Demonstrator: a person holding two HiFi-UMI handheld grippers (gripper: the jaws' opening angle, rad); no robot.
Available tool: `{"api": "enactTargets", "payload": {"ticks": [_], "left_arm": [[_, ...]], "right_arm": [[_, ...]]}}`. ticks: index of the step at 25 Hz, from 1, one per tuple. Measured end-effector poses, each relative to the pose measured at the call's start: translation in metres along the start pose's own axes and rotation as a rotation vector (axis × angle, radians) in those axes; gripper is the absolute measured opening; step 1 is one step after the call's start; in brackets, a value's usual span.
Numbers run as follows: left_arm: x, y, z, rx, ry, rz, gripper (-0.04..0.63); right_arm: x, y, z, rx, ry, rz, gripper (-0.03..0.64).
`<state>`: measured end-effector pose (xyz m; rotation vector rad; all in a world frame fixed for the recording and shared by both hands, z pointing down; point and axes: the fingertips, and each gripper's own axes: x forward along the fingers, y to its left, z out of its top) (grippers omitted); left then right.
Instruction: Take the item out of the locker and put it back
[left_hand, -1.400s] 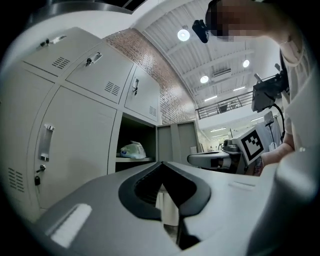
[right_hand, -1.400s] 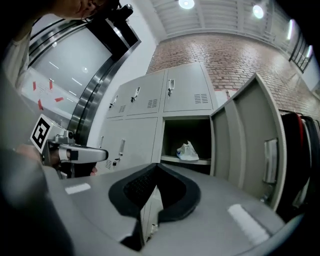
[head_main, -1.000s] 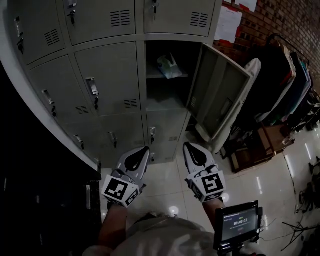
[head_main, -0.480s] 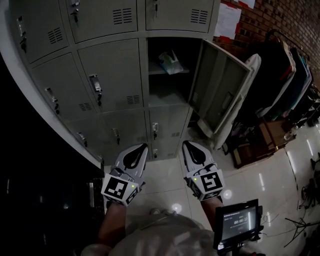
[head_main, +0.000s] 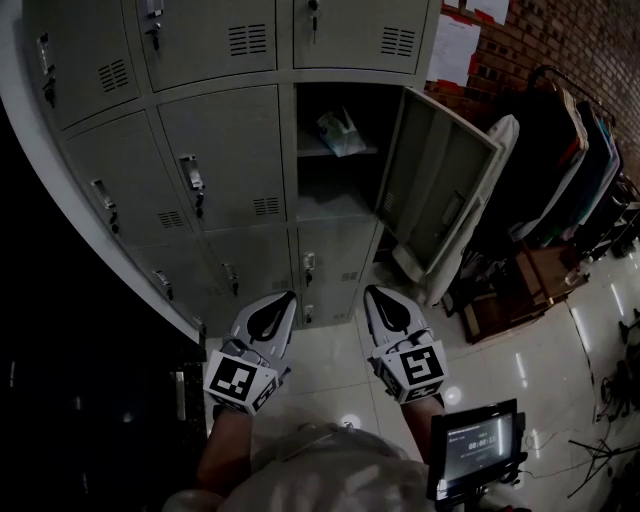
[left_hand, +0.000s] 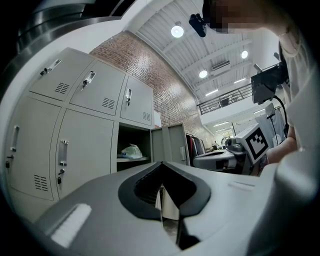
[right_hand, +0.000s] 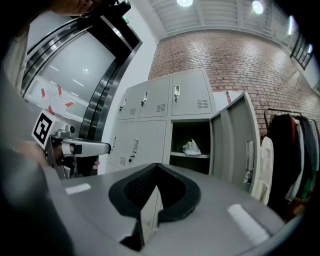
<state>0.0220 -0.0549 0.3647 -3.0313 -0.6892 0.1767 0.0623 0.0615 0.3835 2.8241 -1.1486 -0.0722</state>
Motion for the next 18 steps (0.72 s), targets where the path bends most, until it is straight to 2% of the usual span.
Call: {"api": "enactTargets", "payload": {"ticks": [6,18], "left_arm": [[0.005,0.000,0.000,0.002,-0.006,-0.006,0.000],[0.012,0.002,-0.002,0.028,0.002,-0.003,0.000]], "right_arm": [[0.003,-0.006,0.006,-0.048,-0.012,-0.016,0.000],[0.013,-0.002,0.015,-0.067,-0.026,0.012,0.000]]}}
